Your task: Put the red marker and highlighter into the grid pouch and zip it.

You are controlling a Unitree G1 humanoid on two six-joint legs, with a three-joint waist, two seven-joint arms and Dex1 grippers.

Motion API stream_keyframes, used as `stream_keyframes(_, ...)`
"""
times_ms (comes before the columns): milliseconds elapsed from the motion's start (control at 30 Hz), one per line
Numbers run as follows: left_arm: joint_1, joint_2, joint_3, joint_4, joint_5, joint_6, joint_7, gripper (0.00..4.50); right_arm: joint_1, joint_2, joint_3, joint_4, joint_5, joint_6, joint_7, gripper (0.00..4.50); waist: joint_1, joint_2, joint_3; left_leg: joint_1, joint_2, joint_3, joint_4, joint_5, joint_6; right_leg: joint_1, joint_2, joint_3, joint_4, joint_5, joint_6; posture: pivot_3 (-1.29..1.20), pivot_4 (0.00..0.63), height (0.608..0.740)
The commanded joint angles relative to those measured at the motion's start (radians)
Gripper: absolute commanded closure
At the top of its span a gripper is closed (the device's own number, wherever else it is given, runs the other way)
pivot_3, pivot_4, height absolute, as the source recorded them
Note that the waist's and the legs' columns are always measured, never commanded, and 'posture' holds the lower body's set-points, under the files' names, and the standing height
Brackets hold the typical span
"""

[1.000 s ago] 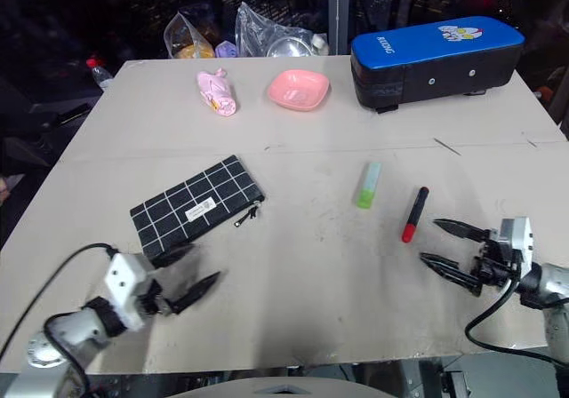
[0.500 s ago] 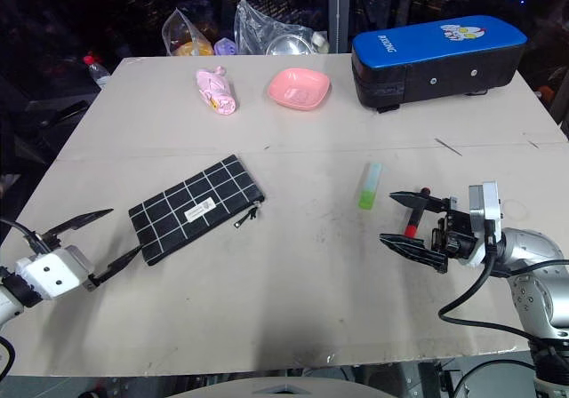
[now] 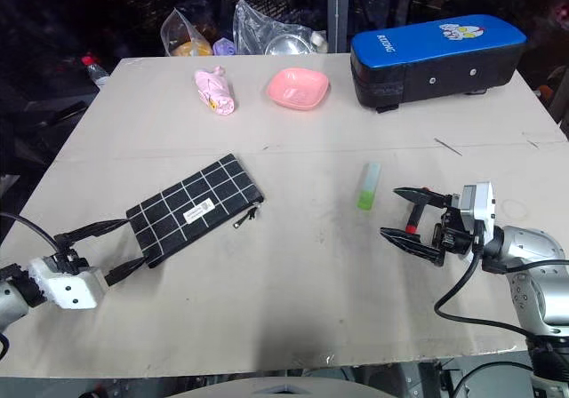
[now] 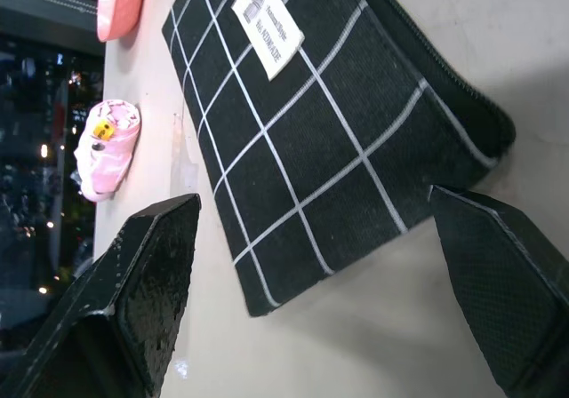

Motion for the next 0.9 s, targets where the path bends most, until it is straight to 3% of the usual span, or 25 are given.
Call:
stream_keyframes(33, -0.02, 0.016, -0.037, 0.025, 0.11, -0.029, 0.095, 0.31, 0.004, 0.005, -0.009, -0.029, 0.003, -0.021, -0.009, 0.6, 0.001, 0.0, 0.0, 0.0, 0.0, 0.0, 0.0, 0.0, 0.0, 0.0, 0.0, 0.0, 0.0, 0.0, 0.0, 0.0, 0.15, 0.734)
stream_keyframes(367, 0.087, 0.107, -0.02, 0.045, 0.186, -0.098, 0.282, 0.31, 0.042, 0.012, -0.019, -0.043, 0.01, -0.027, -0.021, 0.6, -0.007, 0.0, -0.001, 0.0, 0.004, 0.008, -0.001, 0.0, 0.0, 0.0, -0.003, -0.001, 0.001, 0.0, 0.0, 0.0, 0.15, 0.734)
stream_keyframes(667, 0.098, 0.091, -0.008, -0.058, 0.267, -0.065, 0.433, 0.31, 0.023, 0.015, -0.012, -0.031, 0.009, -0.026, -0.021, 0.6, 0.001, -0.001, -0.001, 0.0, 0.005, 0.009, 0.0, 0.0, 0.0, 0.001, -0.002, -0.003, 0.001, 0.0, 0.0, 0.0, 0.15, 0.734)
stream_keyframes(900, 0.03, 0.082, -0.072, -0.077, 0.301, 0.011, 0.494, 0.31, 0.03, 0.021, -0.011, -0.039, 0.004, -0.03, -0.029, 0.6, 0.001, -0.001, -0.001, 0.0, 0.005, 0.009, 0.001, 0.0, 0.0, 0.002, -0.002, -0.005, 0.001, 0.0, 0.001, 0.0, 0.15, 0.734)
